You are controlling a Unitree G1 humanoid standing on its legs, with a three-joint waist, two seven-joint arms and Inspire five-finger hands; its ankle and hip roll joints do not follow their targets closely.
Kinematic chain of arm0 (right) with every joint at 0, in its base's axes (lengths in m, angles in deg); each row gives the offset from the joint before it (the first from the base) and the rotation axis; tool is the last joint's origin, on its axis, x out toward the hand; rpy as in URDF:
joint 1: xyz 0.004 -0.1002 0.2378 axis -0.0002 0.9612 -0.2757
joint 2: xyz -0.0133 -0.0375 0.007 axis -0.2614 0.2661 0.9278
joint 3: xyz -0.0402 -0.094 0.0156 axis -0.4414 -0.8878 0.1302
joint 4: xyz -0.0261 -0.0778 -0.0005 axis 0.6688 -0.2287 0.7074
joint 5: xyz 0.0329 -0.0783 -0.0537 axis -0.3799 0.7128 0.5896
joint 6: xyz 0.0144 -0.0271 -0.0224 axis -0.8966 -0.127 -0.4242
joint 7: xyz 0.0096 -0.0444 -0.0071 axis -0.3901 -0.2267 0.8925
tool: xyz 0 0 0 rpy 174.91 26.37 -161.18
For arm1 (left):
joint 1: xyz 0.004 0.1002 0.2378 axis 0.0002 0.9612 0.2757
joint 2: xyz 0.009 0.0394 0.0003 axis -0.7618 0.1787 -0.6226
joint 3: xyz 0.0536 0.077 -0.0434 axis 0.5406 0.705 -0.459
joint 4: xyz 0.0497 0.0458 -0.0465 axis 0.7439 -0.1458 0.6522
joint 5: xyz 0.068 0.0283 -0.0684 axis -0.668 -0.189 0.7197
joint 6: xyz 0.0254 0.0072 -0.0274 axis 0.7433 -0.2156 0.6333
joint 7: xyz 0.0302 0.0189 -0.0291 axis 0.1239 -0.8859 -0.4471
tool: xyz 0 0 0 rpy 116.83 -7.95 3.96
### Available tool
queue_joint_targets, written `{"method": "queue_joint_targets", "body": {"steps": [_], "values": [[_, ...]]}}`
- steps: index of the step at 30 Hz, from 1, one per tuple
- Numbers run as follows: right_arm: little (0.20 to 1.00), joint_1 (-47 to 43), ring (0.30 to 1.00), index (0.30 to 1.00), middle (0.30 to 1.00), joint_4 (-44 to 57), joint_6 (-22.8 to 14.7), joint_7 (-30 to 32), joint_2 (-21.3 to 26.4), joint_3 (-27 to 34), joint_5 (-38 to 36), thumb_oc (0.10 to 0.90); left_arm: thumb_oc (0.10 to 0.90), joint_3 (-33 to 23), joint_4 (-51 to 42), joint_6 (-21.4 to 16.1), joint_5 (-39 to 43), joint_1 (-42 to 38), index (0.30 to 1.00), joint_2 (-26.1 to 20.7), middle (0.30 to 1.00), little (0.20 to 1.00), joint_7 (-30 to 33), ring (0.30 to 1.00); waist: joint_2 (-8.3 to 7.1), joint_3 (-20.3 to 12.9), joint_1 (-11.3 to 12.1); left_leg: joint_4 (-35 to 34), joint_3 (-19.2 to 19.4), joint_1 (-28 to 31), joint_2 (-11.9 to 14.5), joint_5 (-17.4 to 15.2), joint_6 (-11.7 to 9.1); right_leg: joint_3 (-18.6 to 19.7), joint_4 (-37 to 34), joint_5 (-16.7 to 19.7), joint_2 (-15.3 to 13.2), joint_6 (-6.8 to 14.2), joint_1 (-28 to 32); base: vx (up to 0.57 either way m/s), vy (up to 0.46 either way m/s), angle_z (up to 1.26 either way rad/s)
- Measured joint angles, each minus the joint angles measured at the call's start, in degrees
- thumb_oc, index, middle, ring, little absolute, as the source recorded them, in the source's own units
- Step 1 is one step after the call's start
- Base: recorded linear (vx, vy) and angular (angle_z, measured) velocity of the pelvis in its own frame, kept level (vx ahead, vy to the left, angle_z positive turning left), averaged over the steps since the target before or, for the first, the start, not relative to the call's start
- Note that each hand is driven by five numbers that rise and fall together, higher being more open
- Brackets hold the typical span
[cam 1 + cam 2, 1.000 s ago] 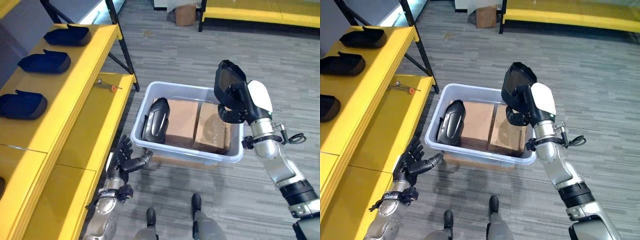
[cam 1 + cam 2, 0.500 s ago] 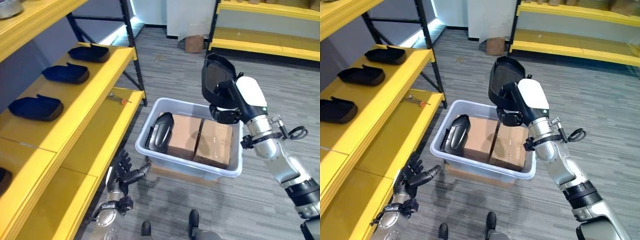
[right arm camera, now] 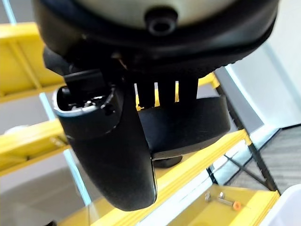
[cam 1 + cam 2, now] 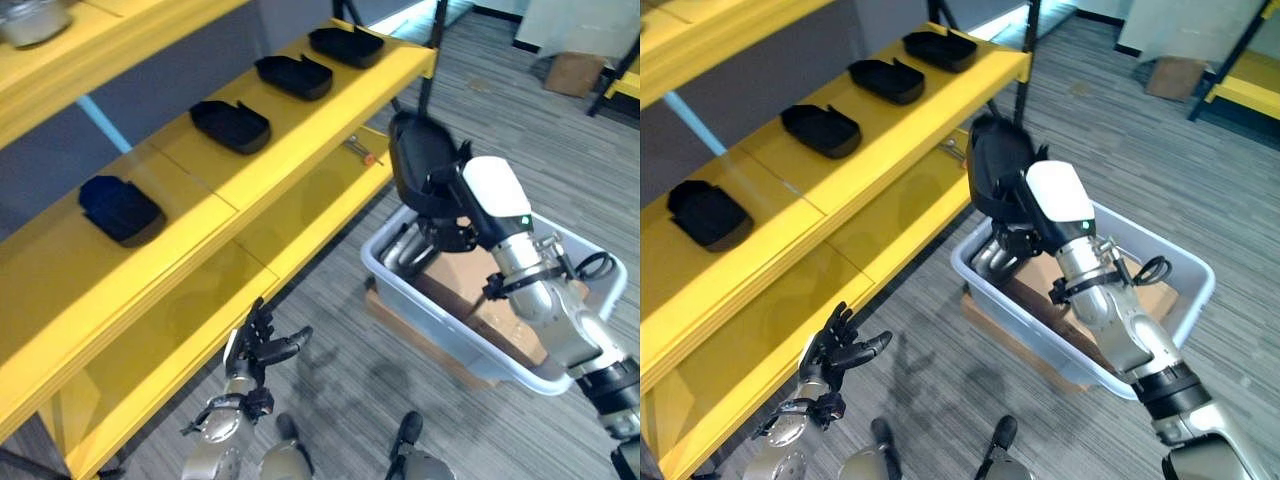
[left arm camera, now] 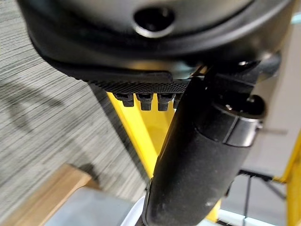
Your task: Move parts from the plastic box to the shelf.
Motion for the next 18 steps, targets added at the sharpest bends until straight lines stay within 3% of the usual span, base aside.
{"method": "queue_joint_targets", "body": {"steps": [1,2,3,4,7,14,18], "values": [[0.300,0.66,0.300,0.300,0.300,0.21,0.00,0.09,-0.50,1.04,-0.01,0.400,0.900,-0.02,0.03,0.00,-0.02,-0.24,1.000,0.22,1.000,1.000,-0.01,1.000,0.77,-0.24,-0.27,-1.49,1.22,0.89,0.07,-2.12,-1.58,-0.59,0.42,0.45,0.09,0.72,0.00,0.06,0.142,0.36],[0.300,2.76,0.300,0.300,0.300,0.36,0.03,0.43,-2.31,3.04,-0.03,0.400,0.900,-0.29,0.20,0.12,-0.03,-1.38,1.000,0.04,1.000,1.000,0.03,1.000,-0.95,-0.12,-0.11,-1.86,0.14,0.58,-1.84,-2.32,-2.98,-0.84,1.43,1.12,-1.80,2.20,-0.47,0.09,0.207,0.37],[0.300,4.69,0.300,0.300,0.300,0.34,0.34,0.43,-3.62,3.68,-0.02,0.400,0.900,-0.37,0.33,0.16,-0.03,-1.84,1.000,-0.02,1.000,1.000,0.03,1.000,-2.85,-0.40,0.36,-1.80,-0.36,0.56,-4.11,-2.58,-2.65,-0.61,1.71,1.61,-4.11,2.90,-0.46,0.05,0.145,0.49],[0.300,5.35,0.300,0.300,0.300,0.35,0.32,0.43,-3.99,3.67,-0.01,0.400,0.900,-0.37,0.33,0.24,-0.04,-2.03,1.000,-0.16,1.000,1.000,0.01,1.000,-3.67,-0.47,0.22,-1.83,-1.46,0.50,-5.81,-2.95,-2.08,-0.41,2.04,1.68,-5.90,2.86,0.00,0.09,0.256,0.52],[0.300,5.30,0.300,0.300,0.300,0.67,0.64,0.40,-4.66,3.75,0.79,0.400,0.900,-1.36,0.27,0.23,-0.11,-1.79,1.000,-1.76,1.000,1.000,-0.34,1.000,-4.83,-1.08,2.42,-1.97,-2.95,1.09,-10.14,-4.27,-0.37,0.86,1.46,2.85,-9.77,4.58,2.03,0.06,0.224,0.38],[0.300,4.31,0.300,0.300,0.300,1.78,0.62,-0.06,-7.26,3.46,4.62,0.400,0.900,-5.25,0.02,0.22,-0.55,1.69,1.000,-1.87,1.000,1.000,-0.01,1.000,-7.41,-2.42,6.27,-1.87,-4.54,0.70,-11.92,-4.41,0.06,0.81,1.17,3.16,-11.47,5.05,3.15,0.03,0.141,0.15],[0.300,2.72,0.300,0.300,0.300,2.92,1.05,-0.08,-7.37,2.54,6.21,0.400,0.900,-5.17,0.01,0.22,-0.67,2.17,1.000,-1.59,1.000,1.000,-0.01,1.000,-8.78,-2.82,6.82,-1.35,-6.33,-0.78,-12.42,-4.26,0.13,-0.76,0.36,3.45,-11.88,5.89,3.77,0.00,0.100,0.21]]}}
